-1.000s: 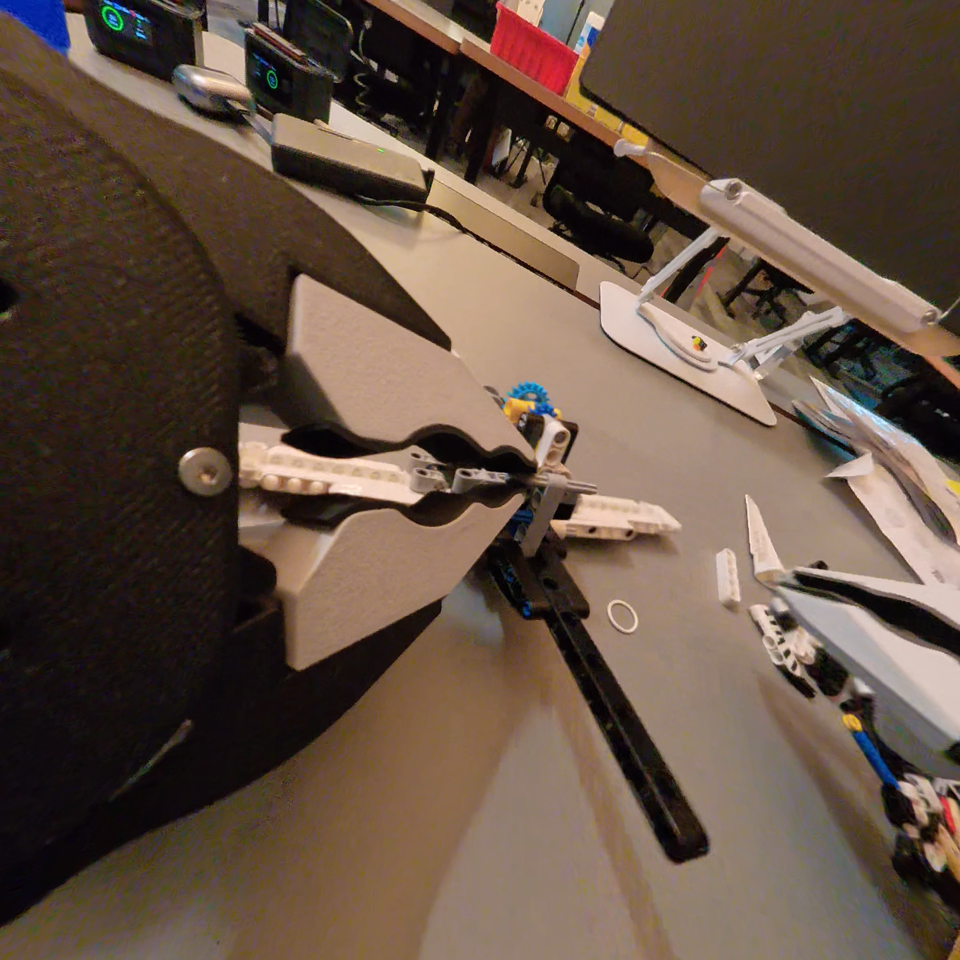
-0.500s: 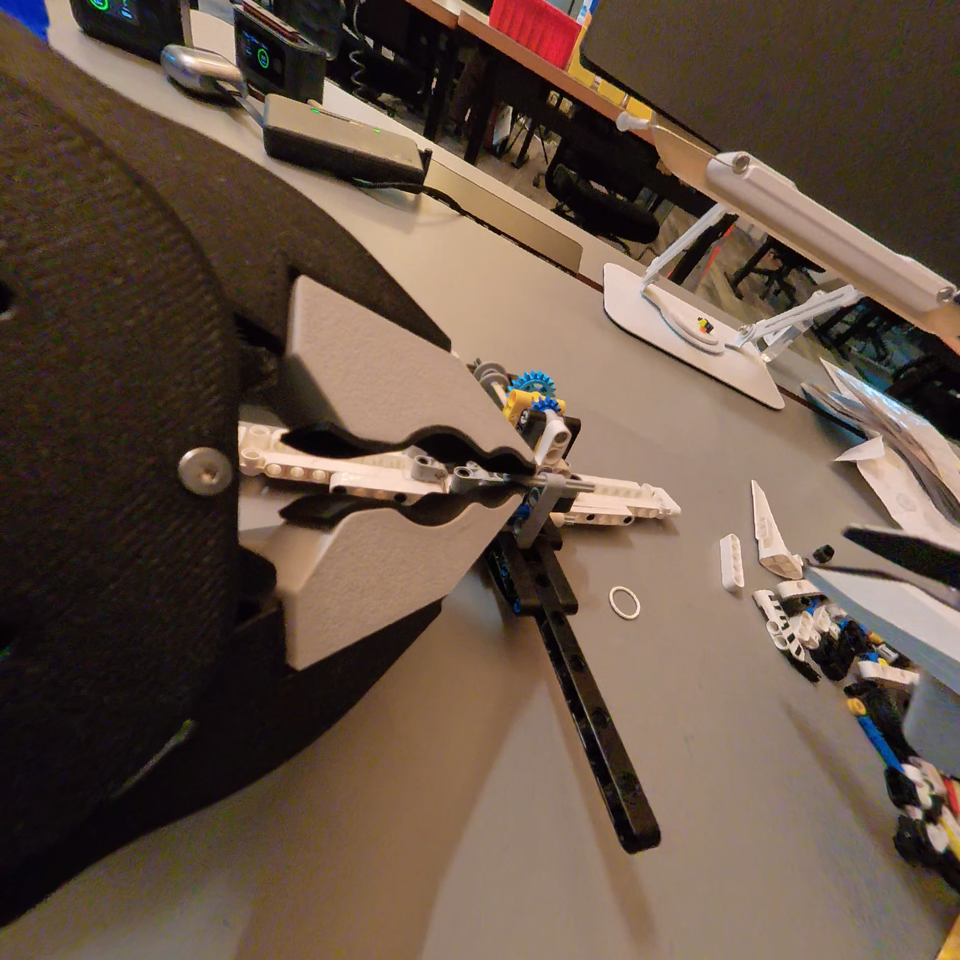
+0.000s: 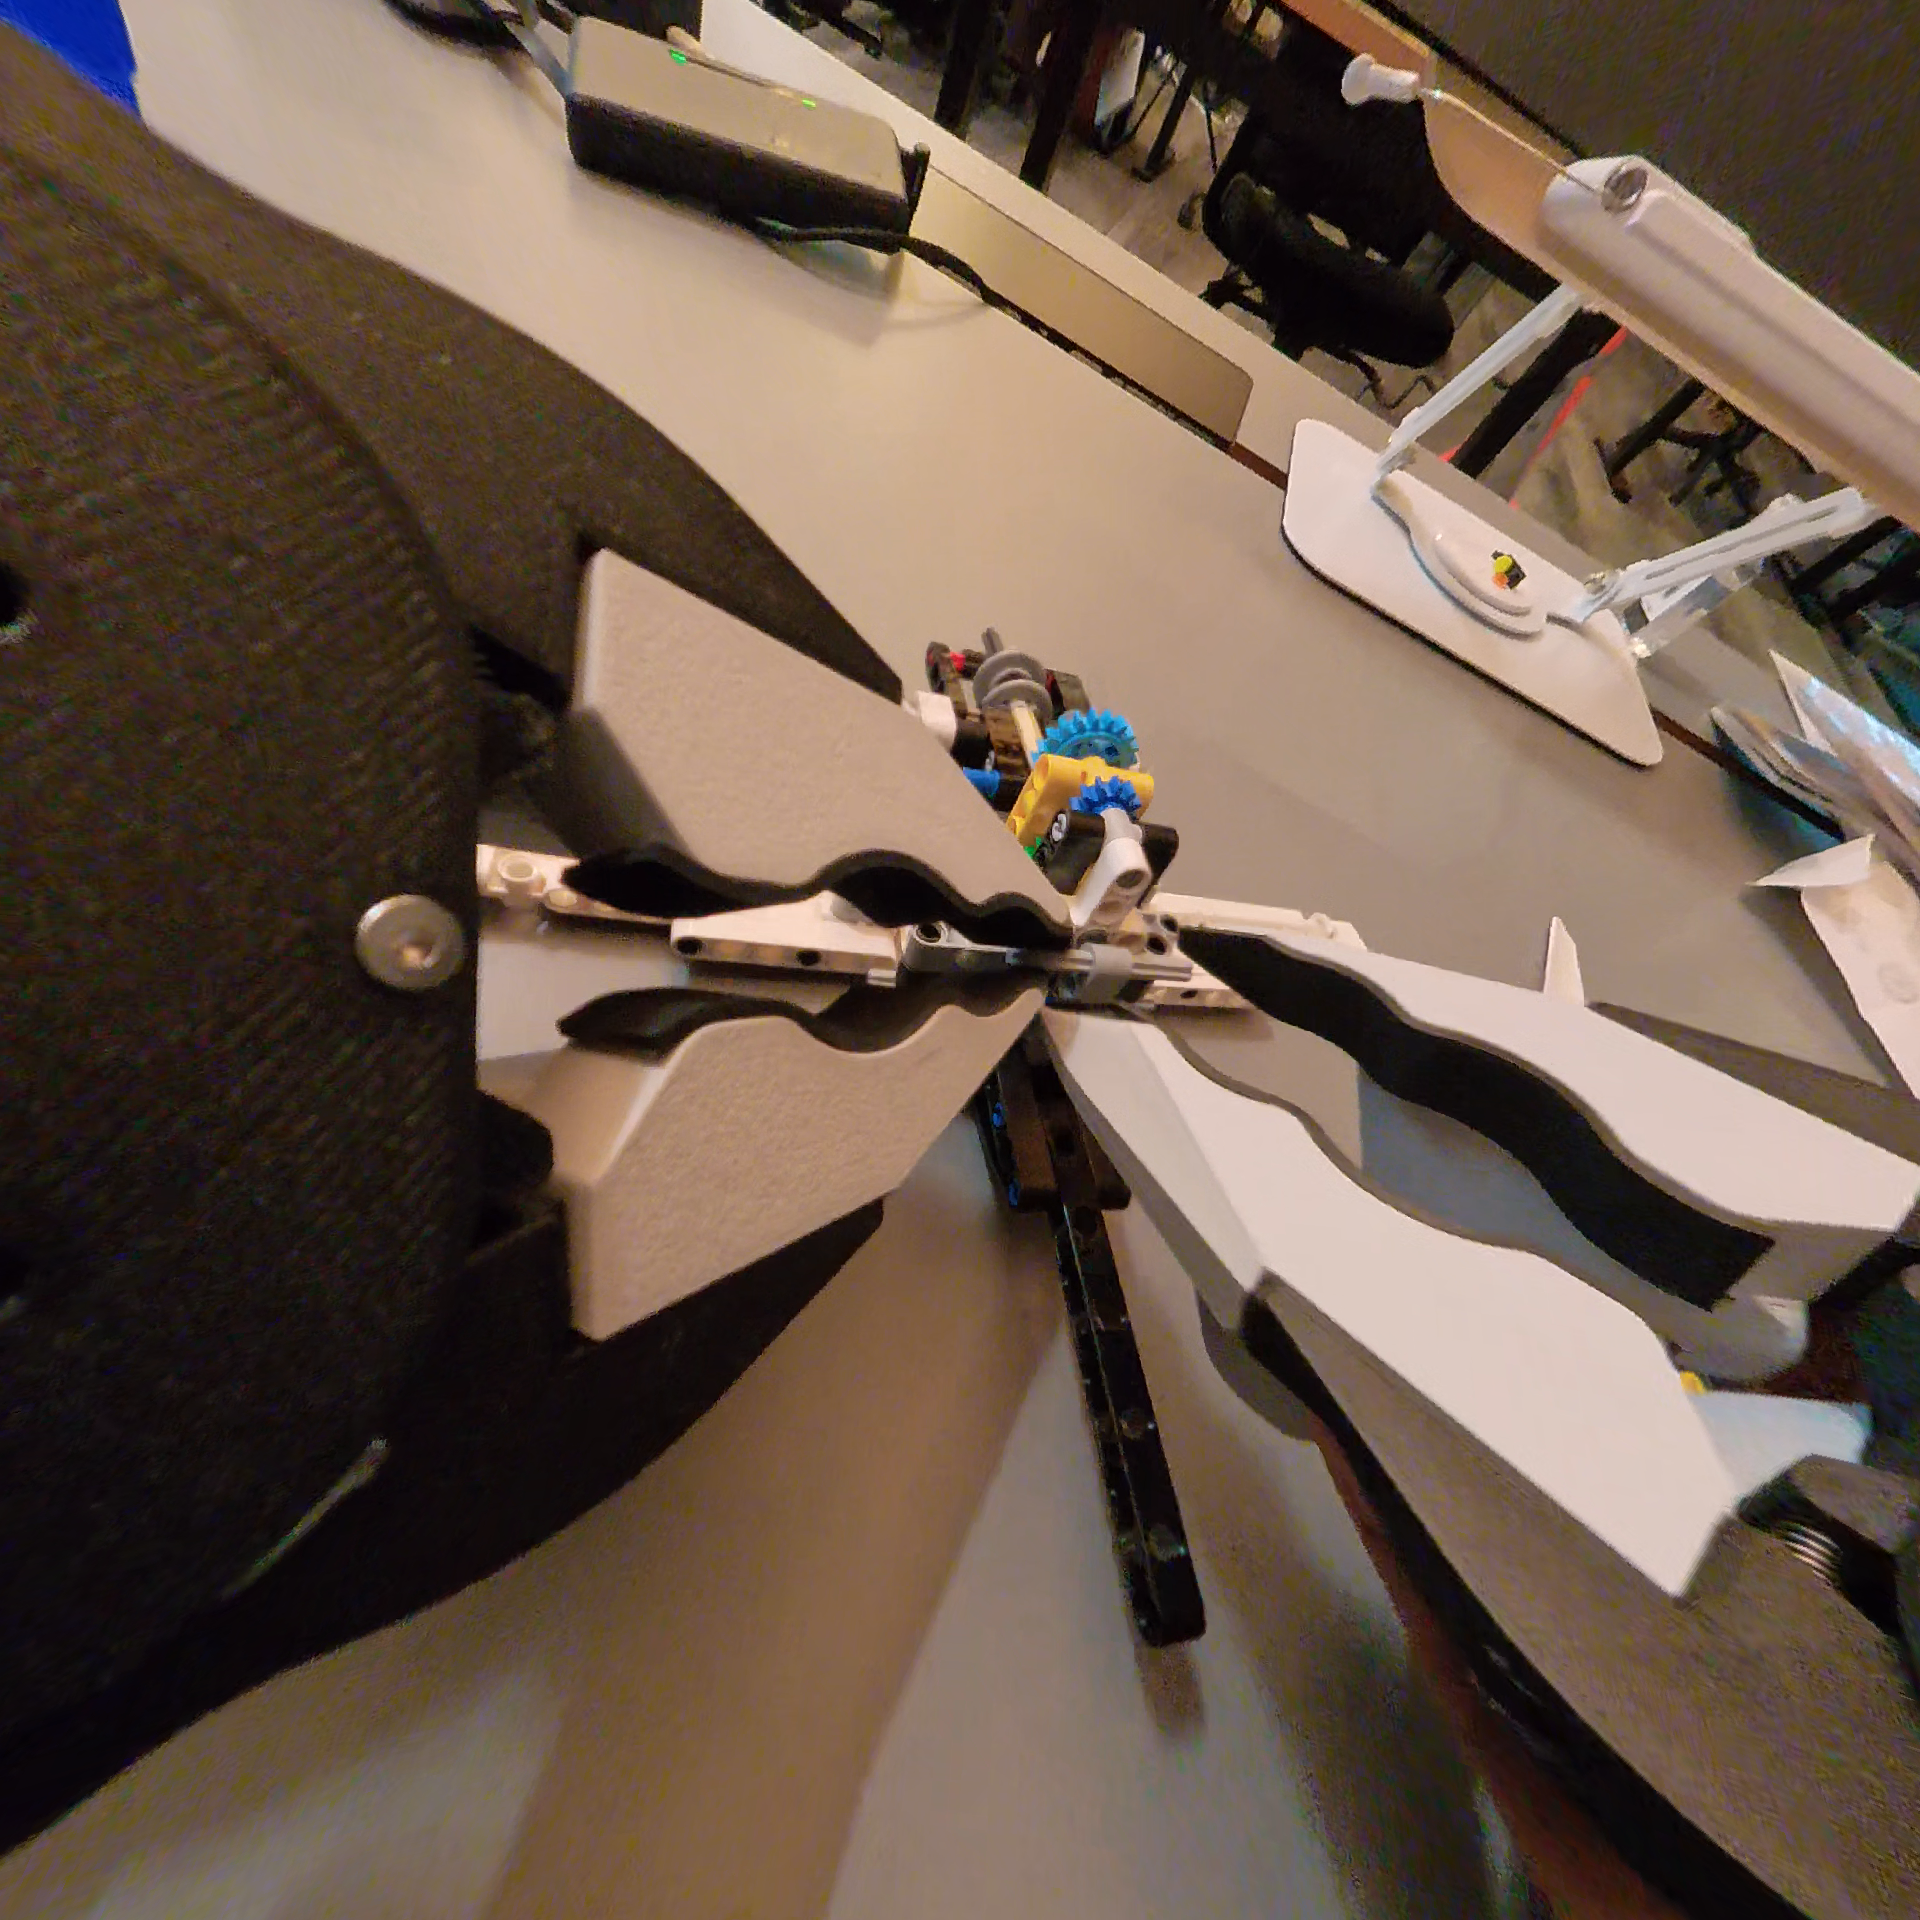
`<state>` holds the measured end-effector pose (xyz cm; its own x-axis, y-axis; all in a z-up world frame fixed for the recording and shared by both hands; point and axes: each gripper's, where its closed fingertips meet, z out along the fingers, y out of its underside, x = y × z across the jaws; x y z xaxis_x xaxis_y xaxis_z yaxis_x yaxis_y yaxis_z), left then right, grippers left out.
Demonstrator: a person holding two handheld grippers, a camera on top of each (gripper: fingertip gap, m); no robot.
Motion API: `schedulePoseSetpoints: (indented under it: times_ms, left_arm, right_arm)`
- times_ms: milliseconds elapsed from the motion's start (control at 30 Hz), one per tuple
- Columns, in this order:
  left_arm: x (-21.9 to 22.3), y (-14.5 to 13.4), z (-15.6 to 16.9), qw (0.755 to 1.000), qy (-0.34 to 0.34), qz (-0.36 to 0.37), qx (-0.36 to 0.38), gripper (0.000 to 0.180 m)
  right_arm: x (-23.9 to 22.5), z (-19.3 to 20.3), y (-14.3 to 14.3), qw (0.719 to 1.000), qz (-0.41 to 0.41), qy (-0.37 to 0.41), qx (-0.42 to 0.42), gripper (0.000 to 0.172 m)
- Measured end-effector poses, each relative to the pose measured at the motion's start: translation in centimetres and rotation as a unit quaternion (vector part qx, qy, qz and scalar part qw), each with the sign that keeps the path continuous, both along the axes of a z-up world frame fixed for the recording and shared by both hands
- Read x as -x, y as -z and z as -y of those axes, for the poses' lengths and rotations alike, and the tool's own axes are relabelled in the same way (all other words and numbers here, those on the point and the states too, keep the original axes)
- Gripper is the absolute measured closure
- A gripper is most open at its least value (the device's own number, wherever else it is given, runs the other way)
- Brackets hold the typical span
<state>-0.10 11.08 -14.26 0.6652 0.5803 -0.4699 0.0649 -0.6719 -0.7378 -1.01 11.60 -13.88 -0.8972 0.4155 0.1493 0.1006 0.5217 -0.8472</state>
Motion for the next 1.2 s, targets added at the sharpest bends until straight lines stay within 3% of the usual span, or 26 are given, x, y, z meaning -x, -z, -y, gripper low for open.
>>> schedulePoseSetpoints:
  times_ms: [167, 267, 533, 700, 833, 1200]
  left_arm:
    - [-0.2, 0.0, -0.2, 1.0, -0.002, 0.003, 0.005, 0.177]
    - [-0.2, 0.1, -0.3, 1.0, -0.006, 0.006, 0.007, 0.177]
    - [-0.2, 0.0, -0.6, 1.0, -0.02, 0.005, 0.007, 0.177]
    - [-0.1, 0.1, -0.8, 0.999, -0.034, 0.001, 0.016, 0.177]
    - [-0.1, -0.1, -0.9, 0.999, -0.04, 0.001, 0.009, 0.177]
    - [-0.2, 0.1, -0.9, 0.999, -0.035, 0.003, 0.014, 0.177]
  right_arm:
    - [0.1, 0.2, 0.4, 1.0, -0.011, 0.007, -0.017, 0.148]
    - [0.6, -0.3, 0.4, 0.999, -0.013, 0.028, -0.021, 0.138]
    - [0.2, -0.5, 0.6, 0.998, 0.062, 0.026, 0.015, 0.148]
    - [0.6, -0.8, 0.7, 0.998, 0.048, 0.037, 0.002, 0.14]
    - [0.4, -0.7, 0.6, 0.999, 0.037, 0.036, -0.005, 0.149]
    - [0.2, -0.8, 0.8, 0.998, 0.049, 0.04, -0.022, 0.149]
